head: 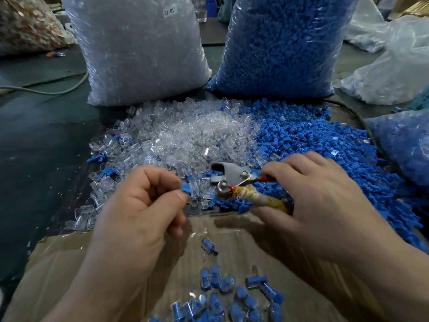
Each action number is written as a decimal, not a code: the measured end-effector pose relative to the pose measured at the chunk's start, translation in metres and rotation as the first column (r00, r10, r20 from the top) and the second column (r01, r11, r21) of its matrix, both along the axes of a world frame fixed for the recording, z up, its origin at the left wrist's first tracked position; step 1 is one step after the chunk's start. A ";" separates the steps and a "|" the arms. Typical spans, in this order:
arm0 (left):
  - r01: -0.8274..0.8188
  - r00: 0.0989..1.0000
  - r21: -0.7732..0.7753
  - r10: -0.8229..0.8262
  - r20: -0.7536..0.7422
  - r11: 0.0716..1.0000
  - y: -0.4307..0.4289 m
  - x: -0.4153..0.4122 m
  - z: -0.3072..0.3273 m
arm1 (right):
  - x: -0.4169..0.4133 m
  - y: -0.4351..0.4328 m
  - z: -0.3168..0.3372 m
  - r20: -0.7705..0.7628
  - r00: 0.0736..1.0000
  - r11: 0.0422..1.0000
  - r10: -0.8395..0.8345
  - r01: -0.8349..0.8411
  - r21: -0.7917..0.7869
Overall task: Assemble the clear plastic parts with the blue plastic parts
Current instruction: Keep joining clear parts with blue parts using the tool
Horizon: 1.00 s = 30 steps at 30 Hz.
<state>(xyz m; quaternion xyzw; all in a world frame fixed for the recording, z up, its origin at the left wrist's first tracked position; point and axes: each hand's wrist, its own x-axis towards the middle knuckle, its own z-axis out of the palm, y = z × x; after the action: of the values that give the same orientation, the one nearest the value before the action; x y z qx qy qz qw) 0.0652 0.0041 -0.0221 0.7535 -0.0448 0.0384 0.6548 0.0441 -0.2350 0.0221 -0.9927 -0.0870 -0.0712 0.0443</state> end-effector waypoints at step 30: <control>0.243 0.915 -0.184 -0.288 -0.281 0.952 -0.015 -0.016 0.022 | -0.019 0.055 0.001 0.011 0.990 0.843 0.138 -0.123 0.523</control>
<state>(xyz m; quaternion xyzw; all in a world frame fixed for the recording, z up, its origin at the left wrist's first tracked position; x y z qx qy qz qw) 0.0493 -0.0106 0.0004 0.6875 -0.0425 -0.1645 0.7060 0.0247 -0.1801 0.0233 -0.9359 -0.1310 -0.0756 0.3180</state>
